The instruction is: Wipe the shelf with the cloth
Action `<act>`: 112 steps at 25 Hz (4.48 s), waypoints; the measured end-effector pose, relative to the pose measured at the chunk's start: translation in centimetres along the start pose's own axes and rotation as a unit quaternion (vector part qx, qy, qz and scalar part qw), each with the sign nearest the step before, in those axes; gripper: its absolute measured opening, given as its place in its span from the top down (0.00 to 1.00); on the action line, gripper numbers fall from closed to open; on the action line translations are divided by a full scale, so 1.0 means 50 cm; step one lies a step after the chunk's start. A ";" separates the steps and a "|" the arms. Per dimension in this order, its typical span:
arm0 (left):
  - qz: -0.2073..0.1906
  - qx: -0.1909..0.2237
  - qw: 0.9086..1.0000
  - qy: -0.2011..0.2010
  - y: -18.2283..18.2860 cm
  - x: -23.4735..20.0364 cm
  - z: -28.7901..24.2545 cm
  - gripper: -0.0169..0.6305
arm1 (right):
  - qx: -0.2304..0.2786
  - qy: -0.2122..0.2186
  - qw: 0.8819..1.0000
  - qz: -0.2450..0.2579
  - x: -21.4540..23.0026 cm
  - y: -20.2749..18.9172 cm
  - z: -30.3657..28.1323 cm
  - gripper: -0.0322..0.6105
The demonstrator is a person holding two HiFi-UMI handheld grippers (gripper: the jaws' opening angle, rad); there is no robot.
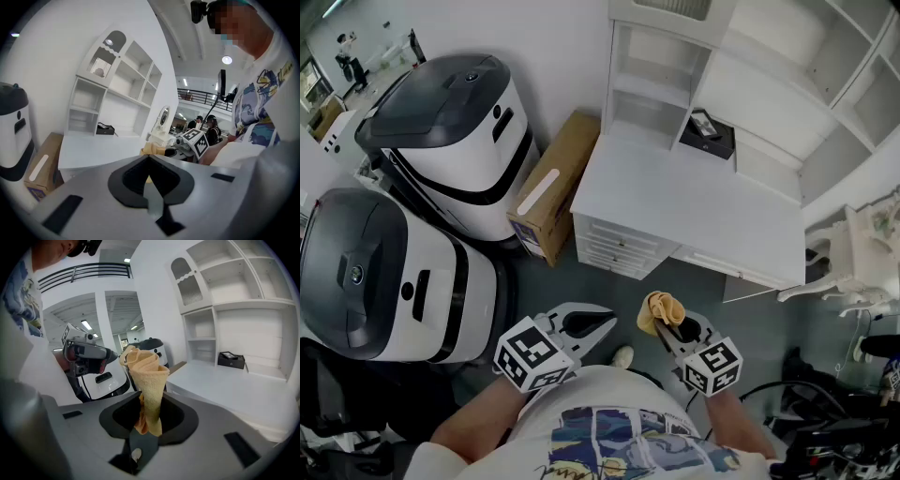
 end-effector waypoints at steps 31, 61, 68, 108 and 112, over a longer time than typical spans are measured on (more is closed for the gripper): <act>0.032 0.036 0.994 0.095 0.047 -0.389 0.174 0.95 | 0.046 -0.027 0.998 -0.020 0.156 0.287 -0.473 0.77; 0.015 0.004 0.994 0.110 0.261 -0.684 0.063 0.95 | 0.076 -0.103 0.991 0.027 0.564 0.607 -0.973 0.77; 0.026 -0.003 0.993 0.114 0.255 -0.707 0.074 0.95 | 0.023 -0.111 0.993 0.022 0.580 0.527 -1.038 0.77; 0.005 -0.031 0.998 0.055 0.293 -0.706 -0.058 0.95 | -0.119 -0.216 0.969 0.021 0.826 0.263 -0.915 0.77; 0.002 -0.032 0.998 0.049 0.294 -0.700 -0.077 0.95 | -0.121 -0.235 0.964 0.016 0.859 0.243 -0.872 0.77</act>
Point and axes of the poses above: the fingertips, and each gripper's own axes: z backward along the fingers, x to its right, y out of its top, the point moved 5 cm from there along z, backward along the fingers, and after that the axes turned 3 degrees about -y, right-handed, at the moved point
